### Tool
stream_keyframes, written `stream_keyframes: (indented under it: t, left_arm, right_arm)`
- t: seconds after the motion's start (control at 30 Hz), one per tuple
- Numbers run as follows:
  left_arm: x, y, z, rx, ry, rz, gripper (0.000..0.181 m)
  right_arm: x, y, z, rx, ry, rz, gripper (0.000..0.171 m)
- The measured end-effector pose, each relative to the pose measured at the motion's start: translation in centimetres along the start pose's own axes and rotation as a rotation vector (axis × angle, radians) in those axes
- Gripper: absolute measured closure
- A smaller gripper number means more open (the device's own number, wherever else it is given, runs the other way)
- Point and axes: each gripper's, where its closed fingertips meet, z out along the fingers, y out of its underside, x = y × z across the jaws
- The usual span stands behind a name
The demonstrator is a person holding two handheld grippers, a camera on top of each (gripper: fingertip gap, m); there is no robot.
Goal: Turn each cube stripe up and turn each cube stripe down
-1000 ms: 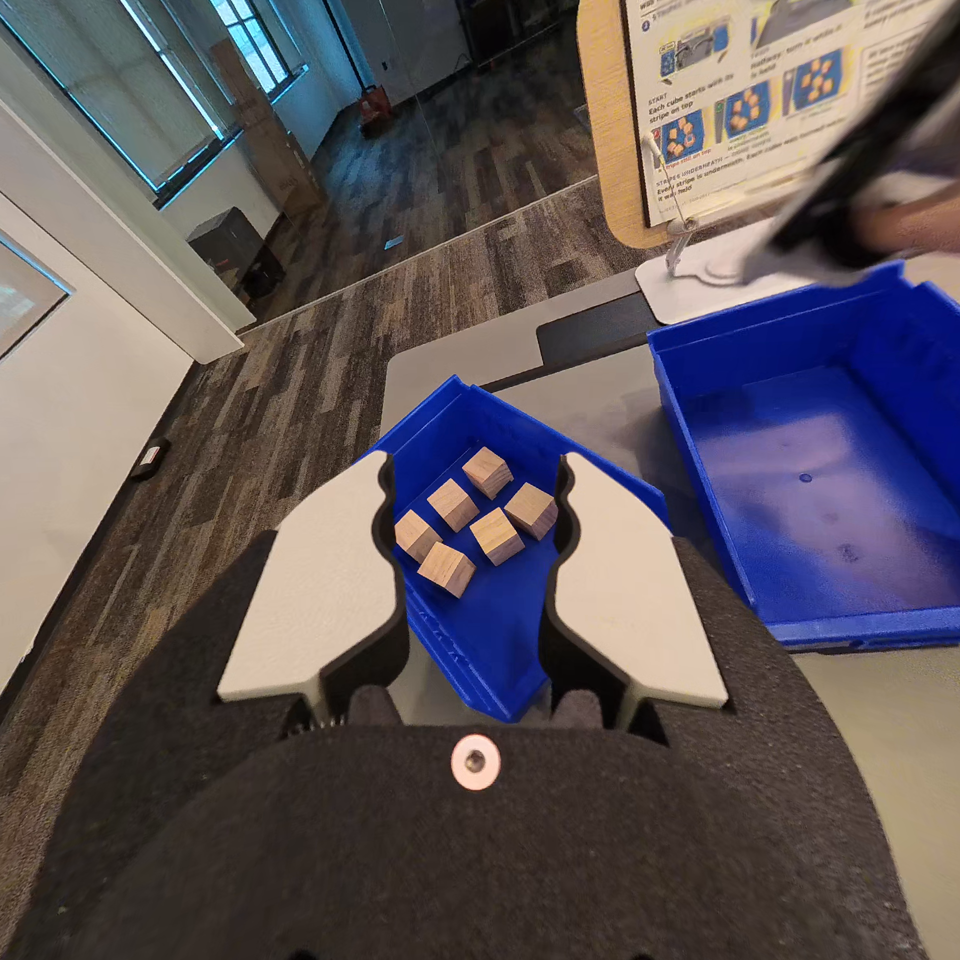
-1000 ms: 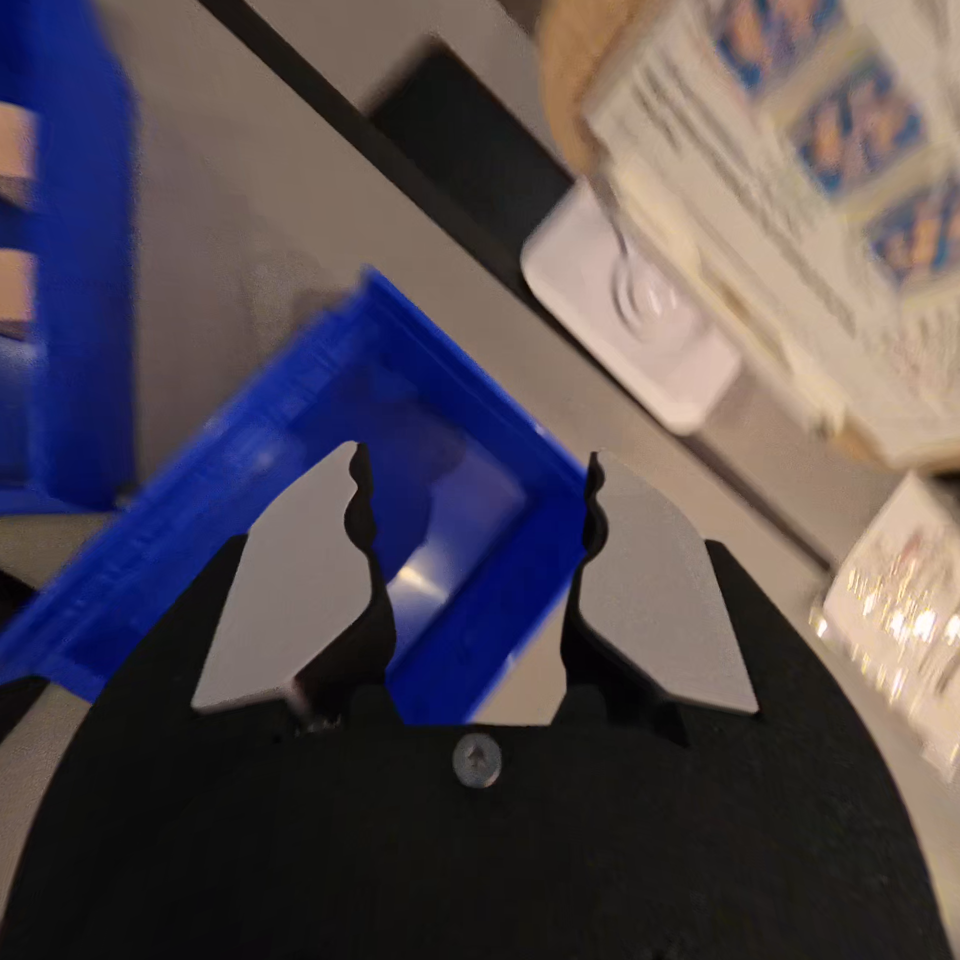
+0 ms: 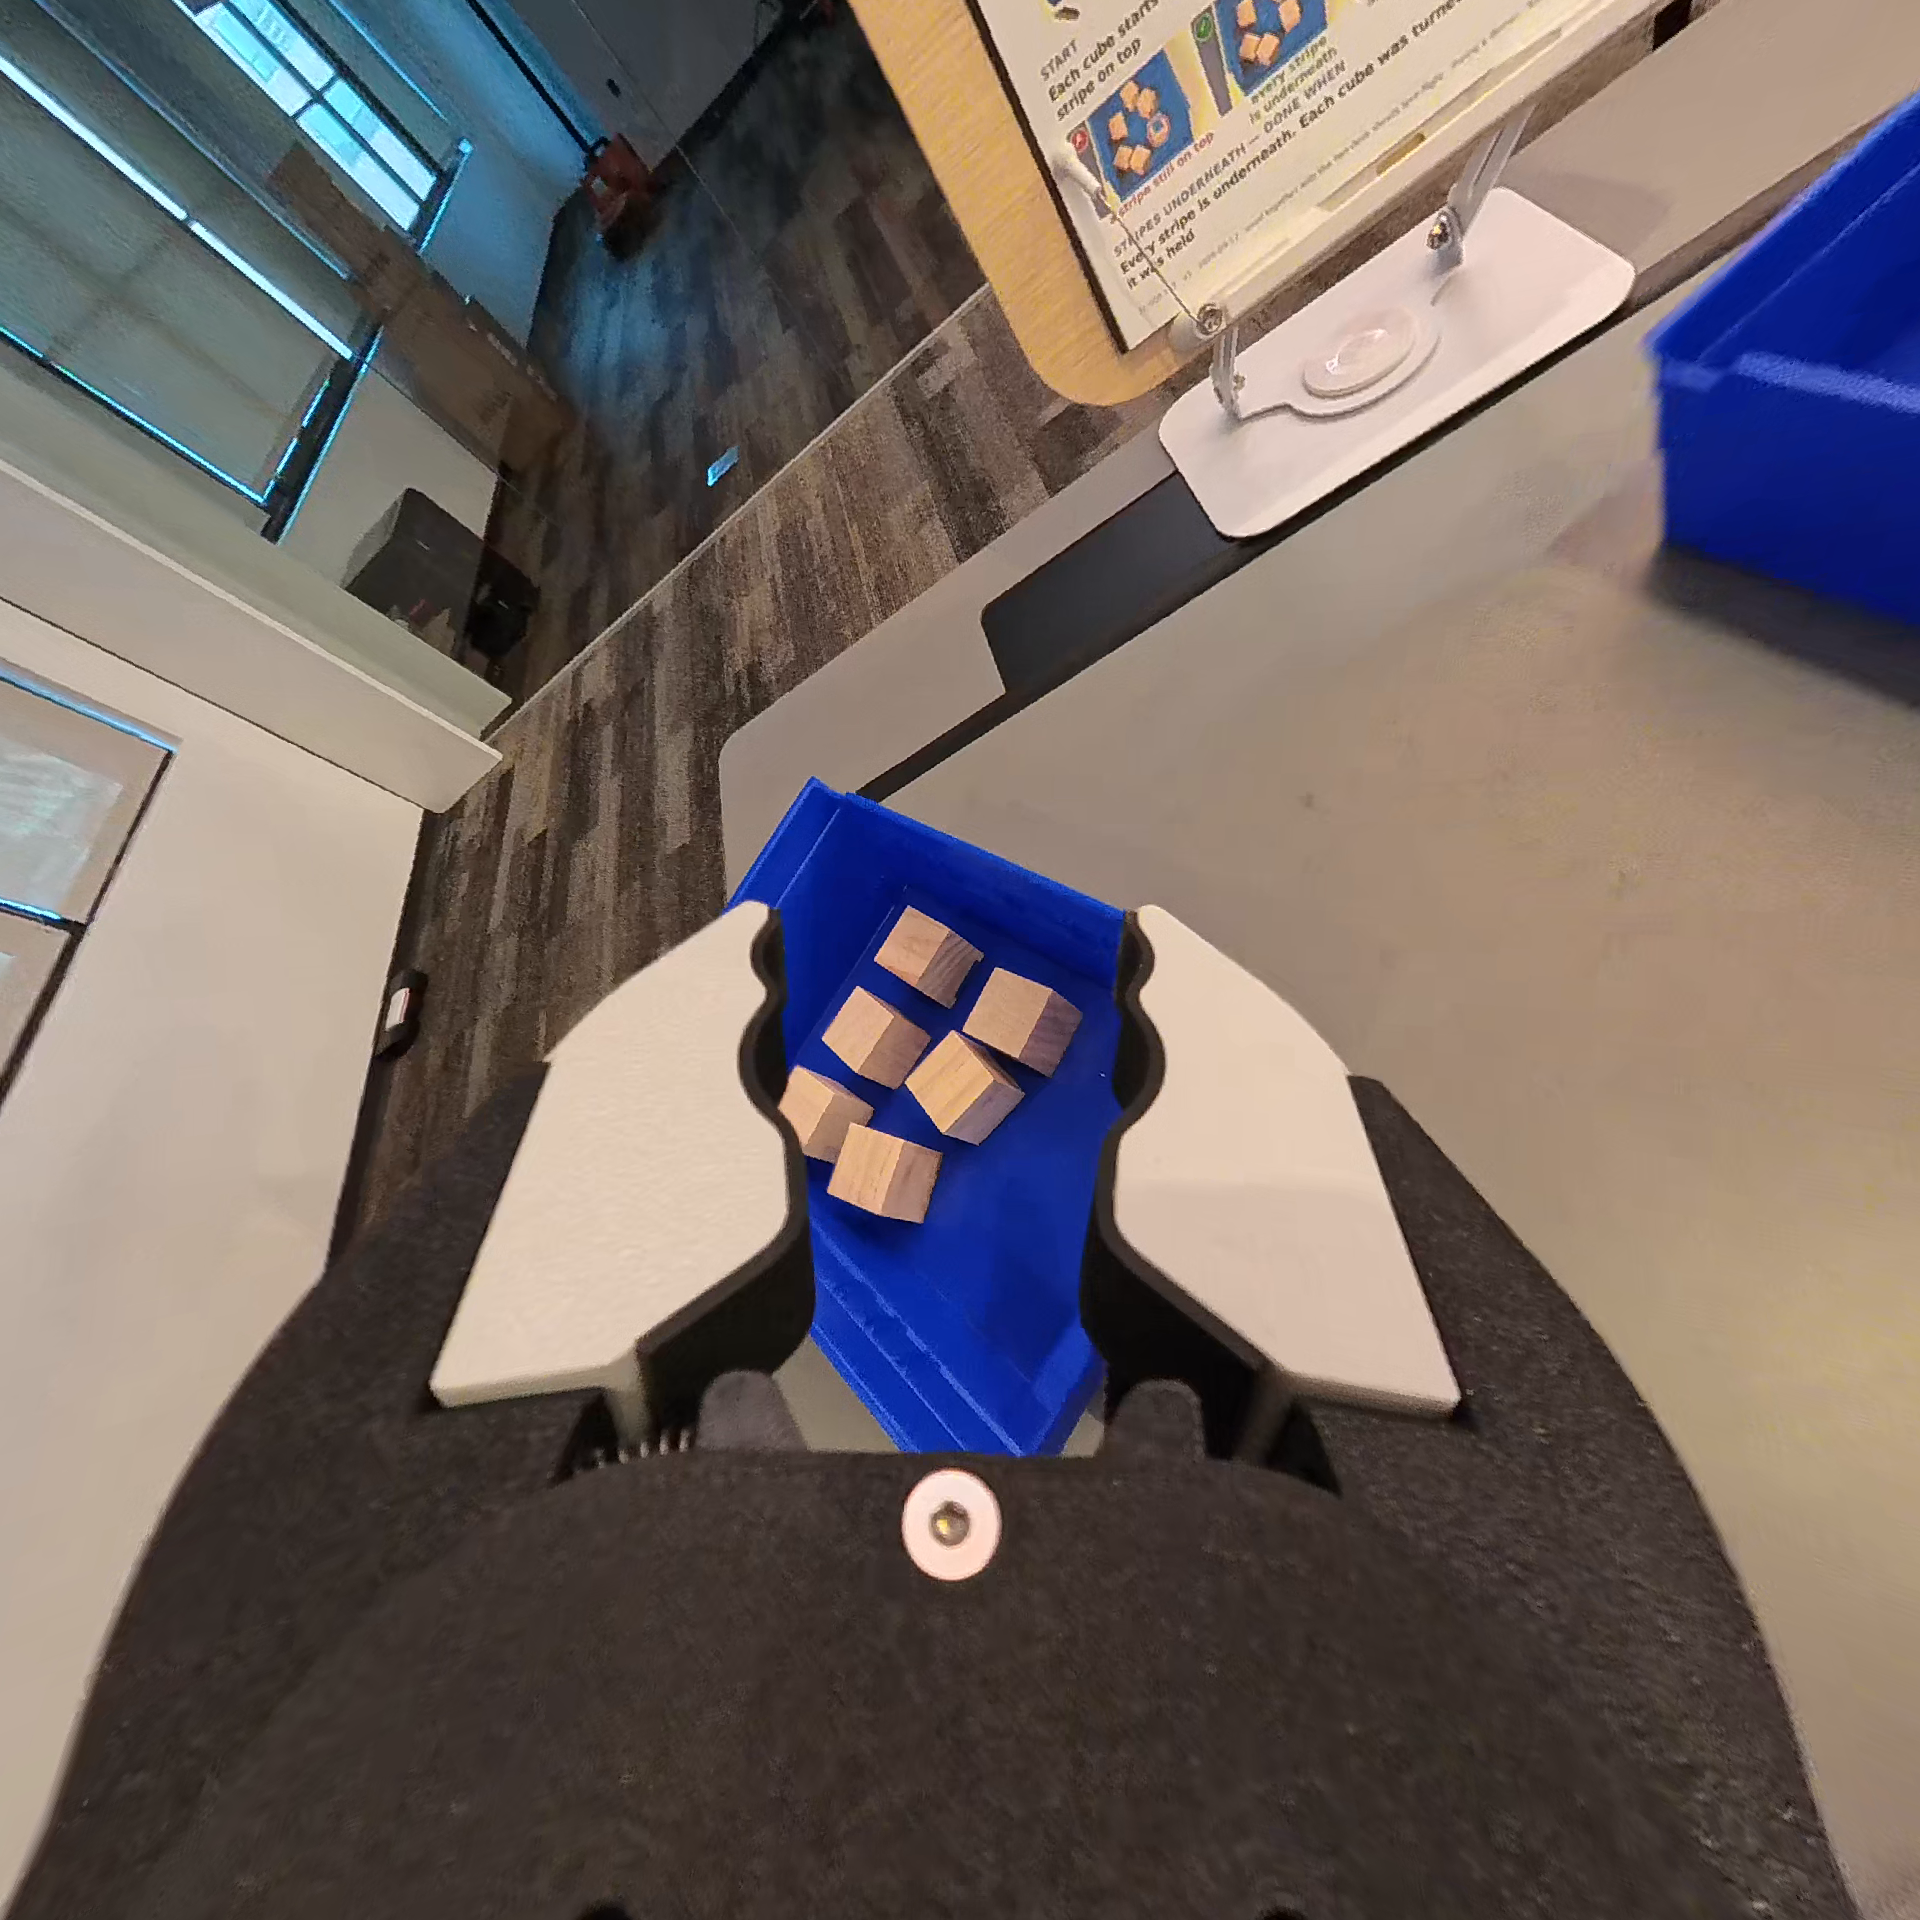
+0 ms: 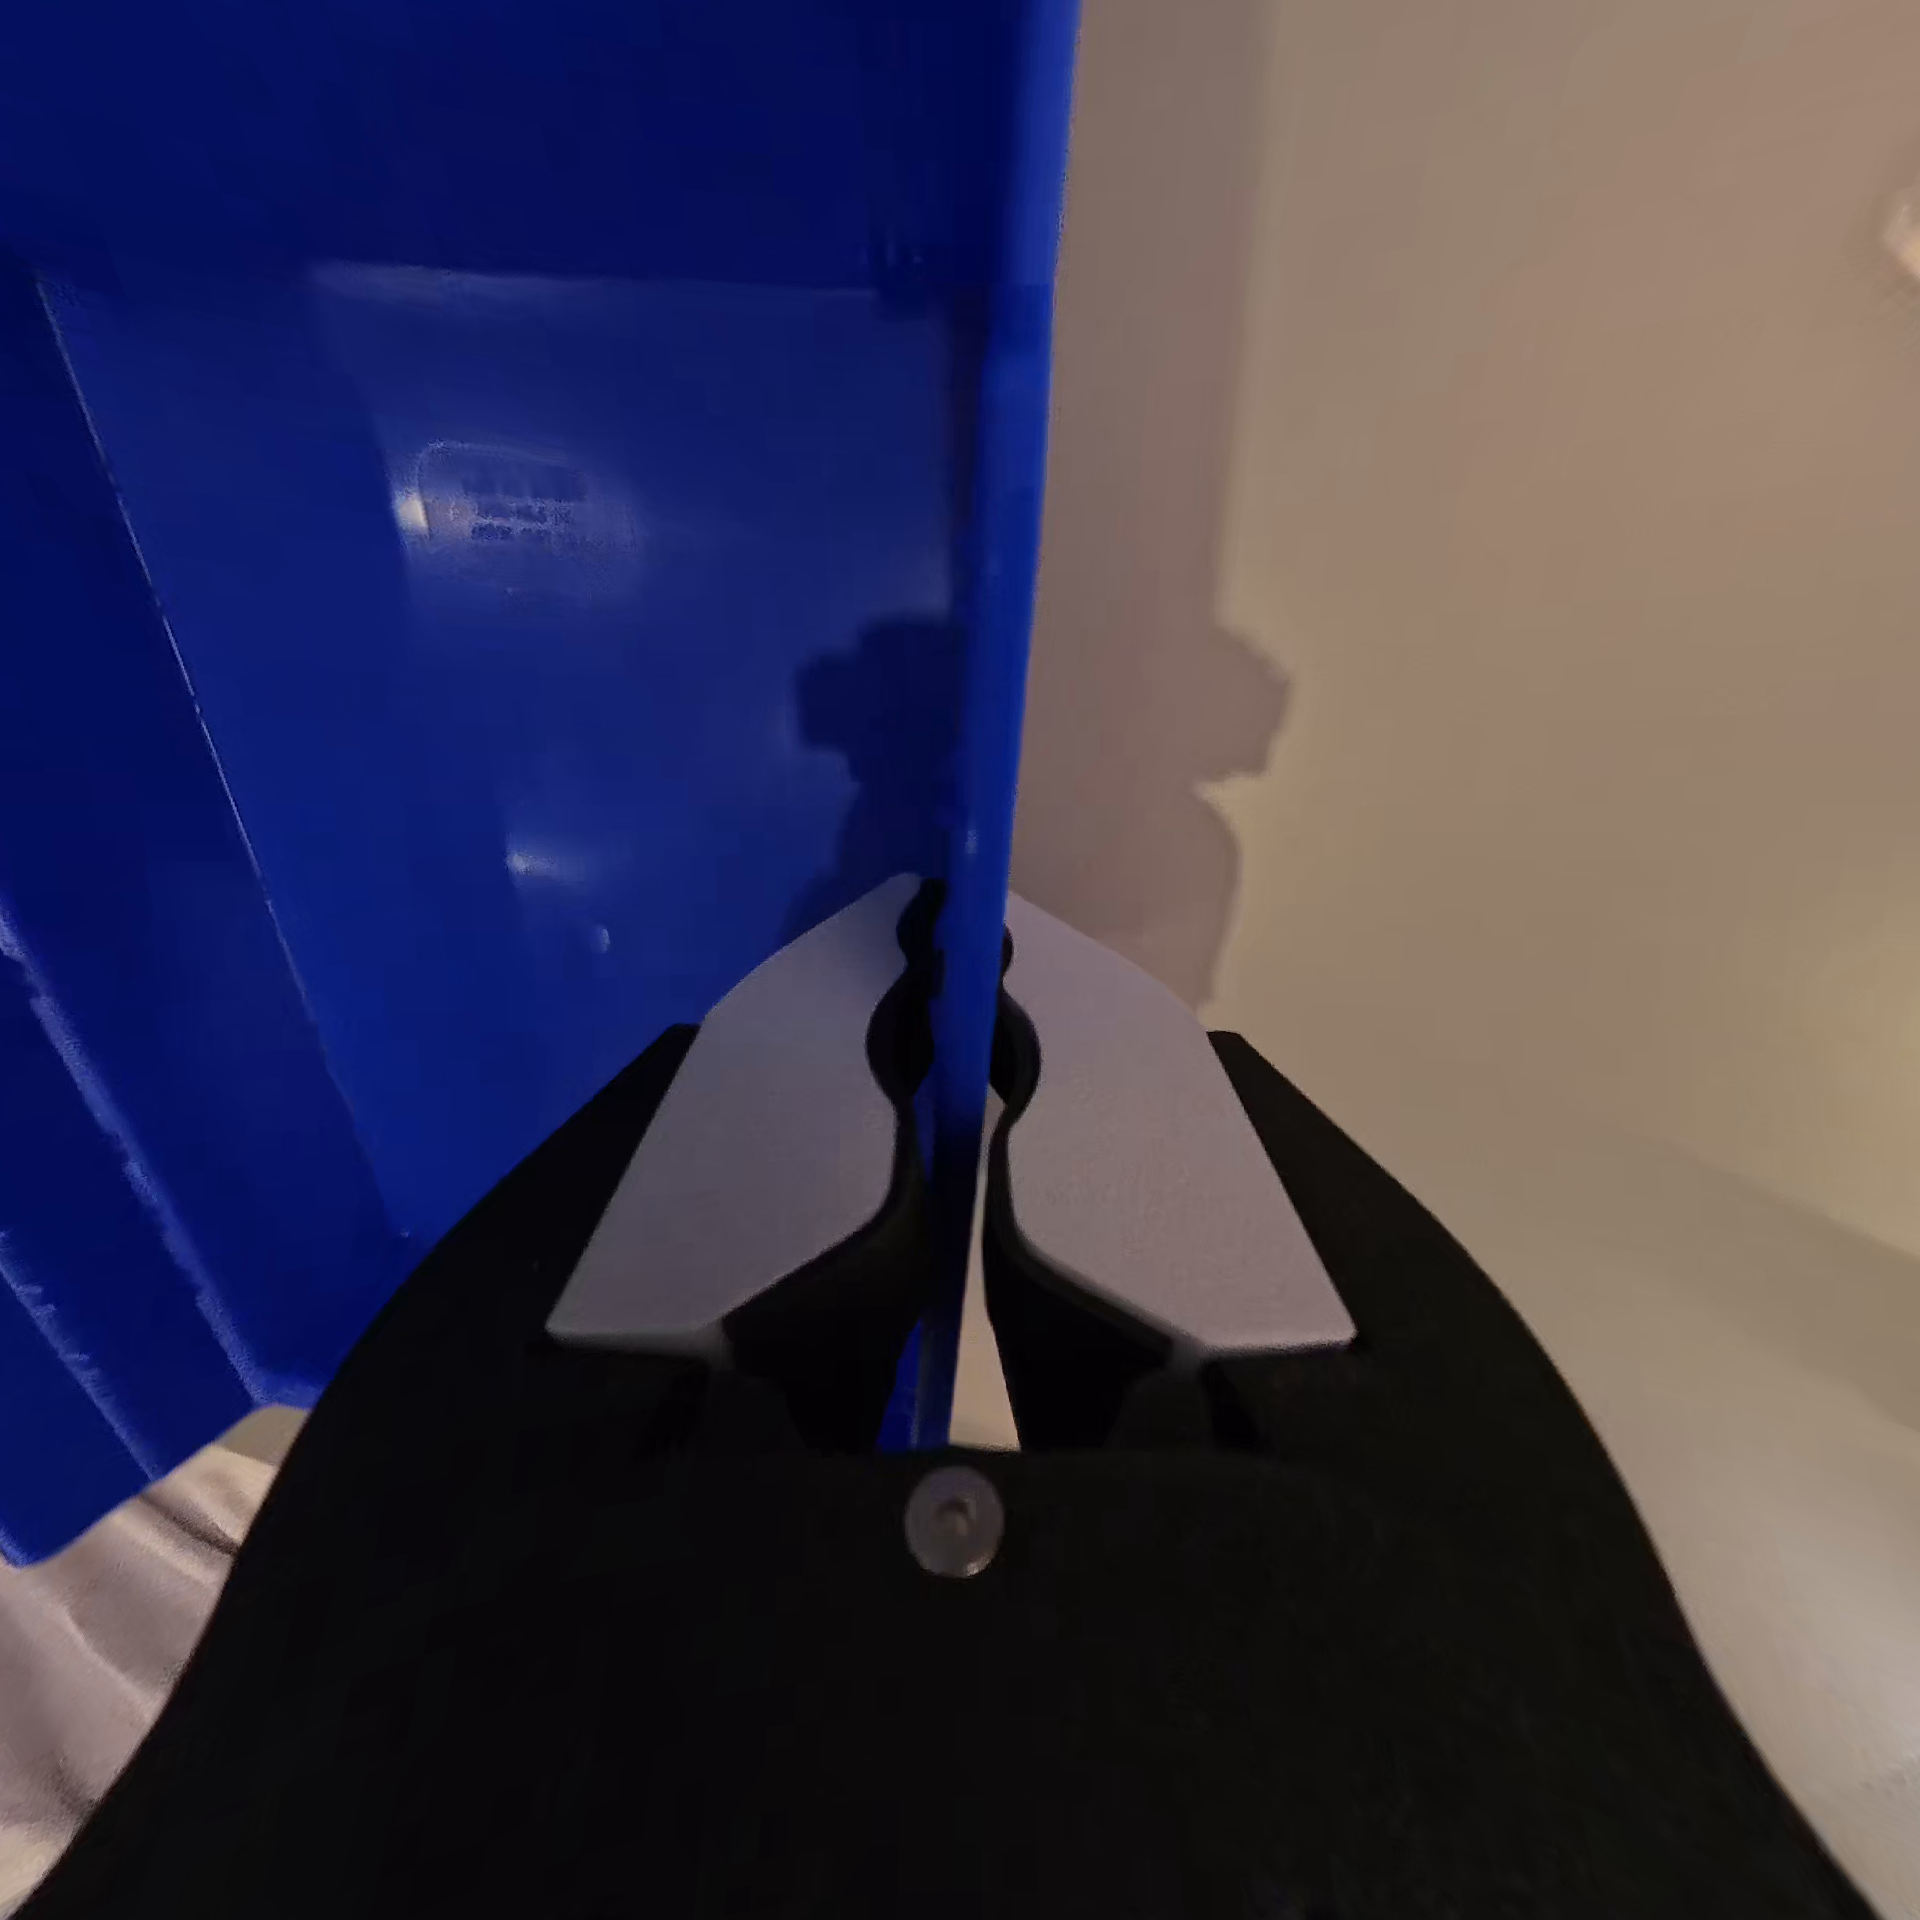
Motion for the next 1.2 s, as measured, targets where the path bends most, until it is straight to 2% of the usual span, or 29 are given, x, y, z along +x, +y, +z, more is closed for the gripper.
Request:
stream_keyframes:
  t: [0.2,0.43,0.6,0.73,0.87,0.9,1.0,1.13,1.2]
  left_arm:
    - [-1.2,-1.1,0.0,0.054,-0.037,-0.06,0.125]
    - [-0.6,-1.0,1.2,-0.002,-0.046,-0.026,0.125]
    - [0.2,-1.3,2.7,-0.048,-0.043,-0.002,0.125]
    - [1.0,-1.2,3.8,-0.093,-0.033,0.023,0.125]
    - [1.5,-1.7,4.3,-0.096,-0.024,0.023,0.125]
    - [1.5,-1.8,4.3,-0.091,-0.022,0.021,0.125]
    - [1.3,-1.9,4.0,-0.073,-0.023,0.014,0.125]
    - [-0.5,-1.0,3.5,-0.065,-0.032,-0.039,0.122]
    - [-2.4,0.6,3.3,-0.088,-0.049,-0.103,0.118]
  right_arm:
    - [10.5,4.8,-2.1,0.042,0.027,0.146,0.164]
    - [19.3,9.4,-3.8,0.067,0.035,0.285,0.165]
    - [22.3,11.1,-4.4,0.082,0.041,0.307,0.165]
    - [22.7,11.0,-4.5,0.13,-0.004,0.33,0.165]
    - [22.9,10.9,-4.5,0.148,0.033,0.295,0.165]
    - [23.1,10.8,-4.6,0.167,0.056,0.284,0.164]
    - [24.4,9.9,-6.9,0.287,0.225,0.249,0.141]
    - [25.1,8.5,-14.6,0.564,0.568,0.185,0.13]
    - [23.3,7.5,-18.8,0.752,0.665,0.148,0.125]
